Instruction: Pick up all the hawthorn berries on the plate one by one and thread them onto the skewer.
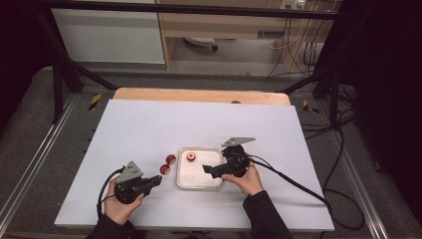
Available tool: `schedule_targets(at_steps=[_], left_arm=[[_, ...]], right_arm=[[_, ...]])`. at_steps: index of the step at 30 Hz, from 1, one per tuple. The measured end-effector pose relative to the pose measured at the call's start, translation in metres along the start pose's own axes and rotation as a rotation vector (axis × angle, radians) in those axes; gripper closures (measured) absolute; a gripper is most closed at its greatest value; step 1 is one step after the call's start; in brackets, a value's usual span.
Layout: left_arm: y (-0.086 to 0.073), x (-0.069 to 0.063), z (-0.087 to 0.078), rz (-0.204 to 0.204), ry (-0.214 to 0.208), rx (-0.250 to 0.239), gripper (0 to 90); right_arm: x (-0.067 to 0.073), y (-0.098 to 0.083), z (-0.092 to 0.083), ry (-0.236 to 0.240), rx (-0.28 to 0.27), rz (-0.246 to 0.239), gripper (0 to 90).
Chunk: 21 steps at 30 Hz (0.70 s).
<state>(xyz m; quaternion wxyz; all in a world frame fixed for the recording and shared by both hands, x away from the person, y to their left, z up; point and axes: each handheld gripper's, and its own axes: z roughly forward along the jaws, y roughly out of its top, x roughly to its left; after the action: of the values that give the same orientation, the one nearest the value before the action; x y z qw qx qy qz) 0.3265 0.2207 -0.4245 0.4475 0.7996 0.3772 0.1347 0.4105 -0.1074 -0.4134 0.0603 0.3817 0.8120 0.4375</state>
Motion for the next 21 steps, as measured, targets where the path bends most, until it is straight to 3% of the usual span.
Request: schedule_targets(at_steps=[5,12,21], left_arm=[[-0.001,0.004,-0.001,0.002,0.000,0.002,88.4],[-0.003,0.010,-0.002,0.001,-0.003,0.015,88.4],[-0.005,0.016,-0.004,-0.008,0.000,0.027,88.4]], right_arm=[[0.005,0.018,0.009,0.013,0.099,-0.045,5.2],[0.013,0.044,0.031,-0.020,0.280,-0.166,10.5],[0.016,0.072,0.053,-0.010,0.353,-0.208,22.8]])
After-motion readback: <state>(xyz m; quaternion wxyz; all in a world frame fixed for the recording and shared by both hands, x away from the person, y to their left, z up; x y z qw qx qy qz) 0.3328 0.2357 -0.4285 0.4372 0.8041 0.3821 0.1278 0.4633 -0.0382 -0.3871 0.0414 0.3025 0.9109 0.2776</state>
